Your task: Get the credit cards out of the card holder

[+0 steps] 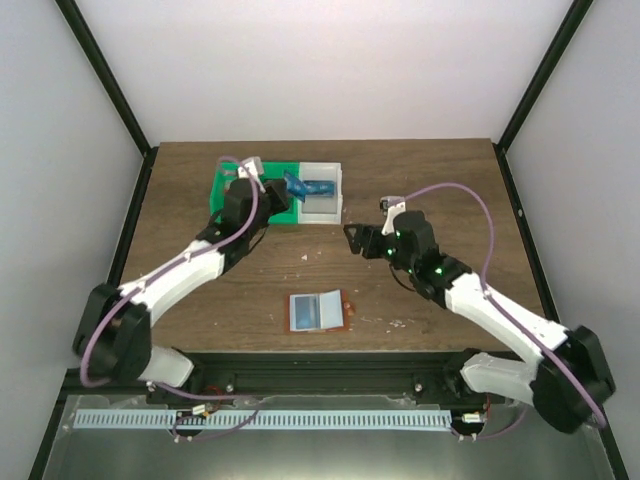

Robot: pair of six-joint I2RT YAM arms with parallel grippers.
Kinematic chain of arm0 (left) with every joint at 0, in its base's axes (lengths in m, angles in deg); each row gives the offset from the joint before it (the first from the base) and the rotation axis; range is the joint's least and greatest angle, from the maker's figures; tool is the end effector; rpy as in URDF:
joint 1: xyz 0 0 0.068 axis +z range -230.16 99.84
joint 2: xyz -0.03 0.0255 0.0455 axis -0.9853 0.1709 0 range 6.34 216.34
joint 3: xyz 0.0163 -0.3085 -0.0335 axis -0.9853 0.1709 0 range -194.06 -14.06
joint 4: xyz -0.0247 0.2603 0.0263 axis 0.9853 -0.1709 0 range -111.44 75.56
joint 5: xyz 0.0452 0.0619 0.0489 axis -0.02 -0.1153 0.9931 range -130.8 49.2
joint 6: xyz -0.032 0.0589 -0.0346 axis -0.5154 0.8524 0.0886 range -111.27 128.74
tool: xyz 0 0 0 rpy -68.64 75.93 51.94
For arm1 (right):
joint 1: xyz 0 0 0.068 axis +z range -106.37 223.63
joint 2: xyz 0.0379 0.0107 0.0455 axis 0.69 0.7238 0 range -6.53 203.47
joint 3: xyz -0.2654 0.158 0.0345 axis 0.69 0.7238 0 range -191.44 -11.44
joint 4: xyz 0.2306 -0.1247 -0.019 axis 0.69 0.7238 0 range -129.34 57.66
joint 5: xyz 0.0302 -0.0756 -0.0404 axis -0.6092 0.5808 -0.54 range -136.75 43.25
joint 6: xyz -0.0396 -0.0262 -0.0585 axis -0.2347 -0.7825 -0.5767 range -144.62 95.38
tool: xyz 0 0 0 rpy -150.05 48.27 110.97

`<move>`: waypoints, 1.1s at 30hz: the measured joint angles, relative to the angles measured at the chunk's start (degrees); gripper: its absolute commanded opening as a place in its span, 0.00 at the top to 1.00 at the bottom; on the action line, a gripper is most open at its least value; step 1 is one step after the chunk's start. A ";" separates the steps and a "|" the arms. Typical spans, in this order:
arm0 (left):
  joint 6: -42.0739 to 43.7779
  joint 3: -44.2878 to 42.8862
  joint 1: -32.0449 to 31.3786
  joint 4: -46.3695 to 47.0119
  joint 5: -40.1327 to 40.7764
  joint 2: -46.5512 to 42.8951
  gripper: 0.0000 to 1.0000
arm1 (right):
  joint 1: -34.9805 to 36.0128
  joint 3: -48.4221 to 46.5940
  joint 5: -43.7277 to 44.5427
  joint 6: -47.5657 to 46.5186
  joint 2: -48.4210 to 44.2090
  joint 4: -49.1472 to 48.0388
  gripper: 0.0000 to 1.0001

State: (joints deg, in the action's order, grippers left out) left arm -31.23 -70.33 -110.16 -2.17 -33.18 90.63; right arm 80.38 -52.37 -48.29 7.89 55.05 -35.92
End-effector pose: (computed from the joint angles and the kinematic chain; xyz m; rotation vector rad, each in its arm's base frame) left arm 0.3224 -0.1764 0.3150 -0.2611 1.8888 -0.7224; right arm 0.2018 0.1529 0.2932 -0.0951 2.0805 0.7905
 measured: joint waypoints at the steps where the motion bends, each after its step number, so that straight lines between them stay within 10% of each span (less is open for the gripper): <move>1: -0.22 1.42 0.04 -0.87 -0.57 -2.14 1.00 | -1.77 -0.61 -1.16 -0.68 2.43 -1.88 0.31; 16: -4.04 27.58 0.09 -12.09 -6.91 -36.00 1.00 | -15.10 -24.39 -16.72 -2.25 44.61 -13.68 0.40; 24: -8.94 36.17 0.09 -15.13 -11.30 -46.73 1.00 | -16.17 -37.55 -20.17 -5.18 56.98 -9.01 0.37; 33: -9.53 36.79 0.07 -16.81 -11.72 -51.34 1.00 | -16.17 -43.10 -21.51 -9.35 60.63 -3.74 0.59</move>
State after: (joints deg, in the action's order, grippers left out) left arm -40.76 -33.54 -110.09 -18.97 -44.90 39.29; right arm 64.21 -95.47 -69.79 -1.46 115.68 -39.66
